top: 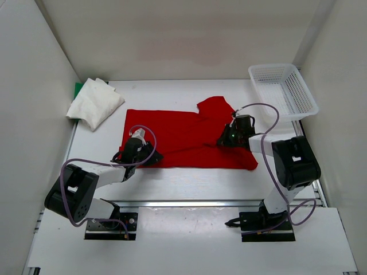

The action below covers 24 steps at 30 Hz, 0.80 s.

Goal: Fold and stack the t-shirts
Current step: Fold the flattened tshirt in 1/3 of the way

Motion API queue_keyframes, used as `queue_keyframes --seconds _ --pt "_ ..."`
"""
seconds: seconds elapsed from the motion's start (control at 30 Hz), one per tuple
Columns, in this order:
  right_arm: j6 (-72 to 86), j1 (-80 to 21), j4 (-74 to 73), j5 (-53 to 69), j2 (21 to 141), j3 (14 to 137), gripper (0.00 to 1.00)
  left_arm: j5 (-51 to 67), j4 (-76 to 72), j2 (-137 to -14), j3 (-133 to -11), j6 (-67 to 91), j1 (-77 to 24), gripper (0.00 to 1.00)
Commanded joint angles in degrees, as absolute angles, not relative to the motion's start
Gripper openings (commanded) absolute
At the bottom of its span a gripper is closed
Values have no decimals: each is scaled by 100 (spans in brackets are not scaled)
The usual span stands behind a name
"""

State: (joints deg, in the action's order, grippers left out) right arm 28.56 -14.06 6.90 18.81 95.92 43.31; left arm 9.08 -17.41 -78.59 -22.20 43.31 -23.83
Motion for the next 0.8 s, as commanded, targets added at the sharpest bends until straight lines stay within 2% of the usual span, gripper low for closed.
queue_keyframes --seconds 0.0,0.17,0.27,0.4,0.57,0.77 --pt "2839 -1538 985 1916 9860 5051 0 967 -1881 -7752 -2136 4350 -2356 35" --pt "3313 -1494 1134 2679 10730 6248 0 888 -1662 -7428 -2188 4324 -2329 35" --pt "3288 -1608 985 2716 10583 6601 0 844 -1503 -7278 -2241 4298 -2338 35" --pt "2989 -1696 835 2006 9854 5831 1 634 -1459 -7154 -2285 4202 -2504 36" --pt "3094 -2081 1168 1863 9036 4397 0 141 -1239 -7715 -2882 3920 -3251 35" --pt "2576 -2759 660 1425 8842 3912 0 176 -1301 -8252 -2953 3806 -3235 34"
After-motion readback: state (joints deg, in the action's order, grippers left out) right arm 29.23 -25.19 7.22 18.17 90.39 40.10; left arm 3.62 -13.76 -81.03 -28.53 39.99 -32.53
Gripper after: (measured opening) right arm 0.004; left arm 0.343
